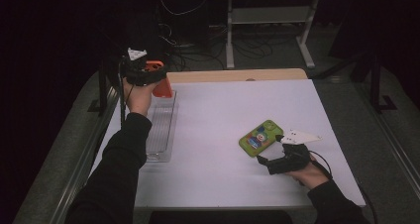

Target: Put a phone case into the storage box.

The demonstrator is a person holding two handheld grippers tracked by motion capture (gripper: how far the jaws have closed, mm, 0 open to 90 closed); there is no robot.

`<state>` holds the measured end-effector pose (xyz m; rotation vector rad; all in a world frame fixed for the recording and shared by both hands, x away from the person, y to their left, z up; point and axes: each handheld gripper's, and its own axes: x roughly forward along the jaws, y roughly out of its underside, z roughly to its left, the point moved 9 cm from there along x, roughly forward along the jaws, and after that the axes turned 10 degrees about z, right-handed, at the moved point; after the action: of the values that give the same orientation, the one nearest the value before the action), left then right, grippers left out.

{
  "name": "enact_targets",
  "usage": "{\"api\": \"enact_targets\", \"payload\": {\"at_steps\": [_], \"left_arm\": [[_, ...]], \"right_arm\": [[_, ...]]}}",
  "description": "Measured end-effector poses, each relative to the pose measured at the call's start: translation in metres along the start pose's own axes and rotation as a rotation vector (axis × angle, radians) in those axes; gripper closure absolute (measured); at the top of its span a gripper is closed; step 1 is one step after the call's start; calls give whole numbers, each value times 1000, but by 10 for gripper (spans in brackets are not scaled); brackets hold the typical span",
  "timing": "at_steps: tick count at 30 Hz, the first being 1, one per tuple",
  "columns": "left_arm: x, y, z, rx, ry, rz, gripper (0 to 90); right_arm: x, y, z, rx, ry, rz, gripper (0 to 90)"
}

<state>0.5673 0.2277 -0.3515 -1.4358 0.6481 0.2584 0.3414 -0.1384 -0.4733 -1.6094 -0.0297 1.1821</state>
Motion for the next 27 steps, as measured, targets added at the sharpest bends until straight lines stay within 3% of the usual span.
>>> {"api": "enact_targets", "payload": {"at_steps": [2,10,11,13,17,22,25,27], "left_arm": [[7,4,3,-1,-36,16,160],[31,19,2,-7,-62,68,158],[33,21,2,7,-66,89,157],[38,22,-2,-11,-61,76,156],[42,26,-3,23,-89,101,154],[44,30,-1,18,-131,97,153],[48,37,4,-4,-141,108,152],[50,40,5,-31,-122,101,151]], "right_arm": [[0,0,0,1,0,-1,0],[-1,0,-2,5,4,-4,0],[-1,0,-2,5,4,-5,0],[-2,0,-2,5,2,-6,0],[-2,0,-2,13,2,-6,0],[-3,0,-2,3,4,-14,0],[-4,0,-2,12,5,-12,0],[-4,0,-3,10,7,-14,0]]}}
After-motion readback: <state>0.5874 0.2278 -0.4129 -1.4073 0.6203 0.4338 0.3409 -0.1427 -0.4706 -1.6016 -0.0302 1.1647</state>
